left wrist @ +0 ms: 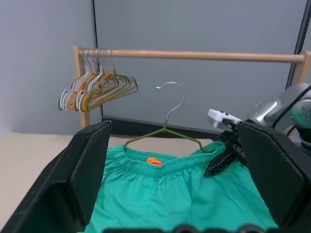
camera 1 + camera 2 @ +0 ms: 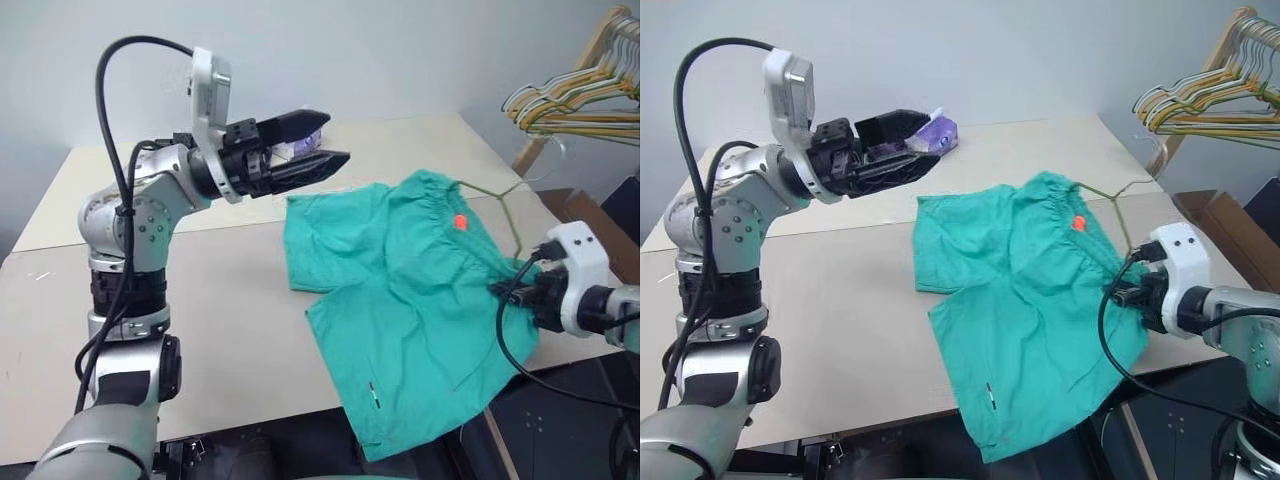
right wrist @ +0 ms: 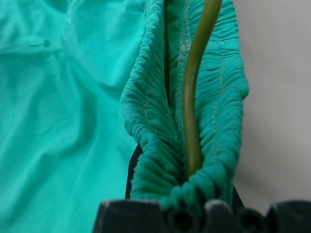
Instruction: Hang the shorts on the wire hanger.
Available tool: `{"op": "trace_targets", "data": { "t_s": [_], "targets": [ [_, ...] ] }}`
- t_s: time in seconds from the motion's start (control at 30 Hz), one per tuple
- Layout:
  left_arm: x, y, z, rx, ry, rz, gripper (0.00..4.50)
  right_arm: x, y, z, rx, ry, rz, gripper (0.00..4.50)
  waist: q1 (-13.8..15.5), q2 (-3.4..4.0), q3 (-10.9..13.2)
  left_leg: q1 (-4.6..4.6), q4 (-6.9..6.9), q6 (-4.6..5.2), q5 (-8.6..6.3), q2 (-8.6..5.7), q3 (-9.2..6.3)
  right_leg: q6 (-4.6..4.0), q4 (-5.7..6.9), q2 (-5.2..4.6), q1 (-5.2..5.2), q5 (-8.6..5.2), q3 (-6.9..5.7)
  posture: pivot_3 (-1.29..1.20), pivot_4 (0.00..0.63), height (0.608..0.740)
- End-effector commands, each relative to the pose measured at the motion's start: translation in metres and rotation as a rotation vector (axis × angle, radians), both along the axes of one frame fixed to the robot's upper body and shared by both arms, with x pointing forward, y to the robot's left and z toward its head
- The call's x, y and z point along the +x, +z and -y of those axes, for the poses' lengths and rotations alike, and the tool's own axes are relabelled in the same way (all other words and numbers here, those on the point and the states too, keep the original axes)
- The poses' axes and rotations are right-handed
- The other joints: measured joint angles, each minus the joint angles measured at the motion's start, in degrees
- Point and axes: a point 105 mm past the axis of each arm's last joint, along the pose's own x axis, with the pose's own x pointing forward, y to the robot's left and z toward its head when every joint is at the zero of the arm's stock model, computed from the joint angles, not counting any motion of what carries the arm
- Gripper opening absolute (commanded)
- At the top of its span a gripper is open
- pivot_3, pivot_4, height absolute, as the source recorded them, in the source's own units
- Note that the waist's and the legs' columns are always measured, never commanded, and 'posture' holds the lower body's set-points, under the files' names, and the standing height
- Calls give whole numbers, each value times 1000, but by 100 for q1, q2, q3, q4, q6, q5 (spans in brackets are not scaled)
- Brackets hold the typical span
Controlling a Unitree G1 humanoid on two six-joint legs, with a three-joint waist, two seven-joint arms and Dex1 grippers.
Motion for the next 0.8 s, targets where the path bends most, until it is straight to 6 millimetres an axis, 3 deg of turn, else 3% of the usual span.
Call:
{"op": "trace_targets", "data": {
  "t_s": [0.03,0.3,0.47,0.67,0.8],
  "targets": [
    [-9,29,1,-49,13,117,4454,0,17,19,-9,-96,66,0,-11,1,0,0,0,0,0,0,0,0,-1,-1,0,0,0,-229,60,740],
    [-9,38,5,-89,-7,130,4454,2,31,85,-1,-430,61,0,-97,10,-6,0,-2,1,0,-2,1,0,-6,-2,3,0,2,-247,47,740],
    [-5,36,6,-90,-7,128,4454,0,53,127,18,-709,131,0,-216,43,-26,0,-2,1,0,-4,3,0,-6,-2,4,0,5,-259,45,740],
    [-5,33,6,-81,-8,130,4454,0,87,149,44,-885,211,0,-353,75,-45,9,-8,1,0,-6,5,1,-8,-2,10,-1,10,-259,43,740],
    [-5,31,6,-78,-10,130,4454,3,100,162,197,-971,222,0,-448,88,-53,23,-9,1,0,-7,5,11,-13,-3,29,-8,11,-264,39,740]
  ]
}}
